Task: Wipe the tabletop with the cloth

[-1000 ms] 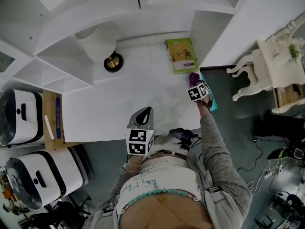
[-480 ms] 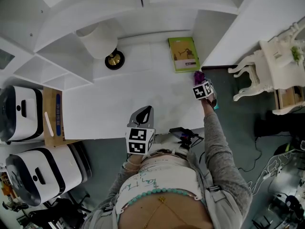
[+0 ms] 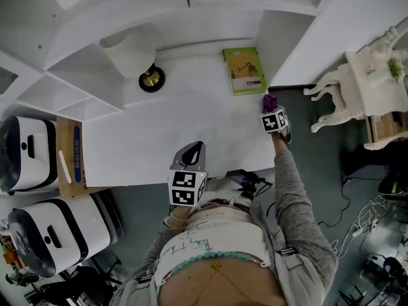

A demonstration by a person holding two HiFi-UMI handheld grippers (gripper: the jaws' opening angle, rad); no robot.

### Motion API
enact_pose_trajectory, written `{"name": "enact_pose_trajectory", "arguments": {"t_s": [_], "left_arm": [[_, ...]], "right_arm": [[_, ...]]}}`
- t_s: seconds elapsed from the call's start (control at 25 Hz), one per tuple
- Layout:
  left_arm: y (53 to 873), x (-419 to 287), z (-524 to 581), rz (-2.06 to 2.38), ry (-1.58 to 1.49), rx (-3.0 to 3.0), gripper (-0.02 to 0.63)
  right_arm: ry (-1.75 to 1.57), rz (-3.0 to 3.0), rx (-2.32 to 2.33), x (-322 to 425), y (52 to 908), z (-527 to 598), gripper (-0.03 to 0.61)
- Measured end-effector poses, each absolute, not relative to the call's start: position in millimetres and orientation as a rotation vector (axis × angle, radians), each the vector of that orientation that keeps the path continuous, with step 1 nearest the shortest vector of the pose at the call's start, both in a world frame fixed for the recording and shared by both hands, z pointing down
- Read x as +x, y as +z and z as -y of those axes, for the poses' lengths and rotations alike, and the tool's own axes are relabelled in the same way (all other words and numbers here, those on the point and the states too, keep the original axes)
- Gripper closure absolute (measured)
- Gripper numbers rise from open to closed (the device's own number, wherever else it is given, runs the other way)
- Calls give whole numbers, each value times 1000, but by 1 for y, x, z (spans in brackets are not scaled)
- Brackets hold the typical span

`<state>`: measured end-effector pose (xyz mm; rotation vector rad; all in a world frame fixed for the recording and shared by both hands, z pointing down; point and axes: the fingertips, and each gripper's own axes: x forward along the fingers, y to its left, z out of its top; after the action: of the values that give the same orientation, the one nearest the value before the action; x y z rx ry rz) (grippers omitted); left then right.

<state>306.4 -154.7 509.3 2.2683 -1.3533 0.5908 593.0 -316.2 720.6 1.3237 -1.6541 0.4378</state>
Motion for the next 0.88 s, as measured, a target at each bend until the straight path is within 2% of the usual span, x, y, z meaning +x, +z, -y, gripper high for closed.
{"name": "enact_pose_trajectory", "arguments": {"t_s": [0.88], "left_arm": [[510,310,153,1298,580,2306,609]], "right_arm": [[418,1628,1346,605,725,269,500]]}}
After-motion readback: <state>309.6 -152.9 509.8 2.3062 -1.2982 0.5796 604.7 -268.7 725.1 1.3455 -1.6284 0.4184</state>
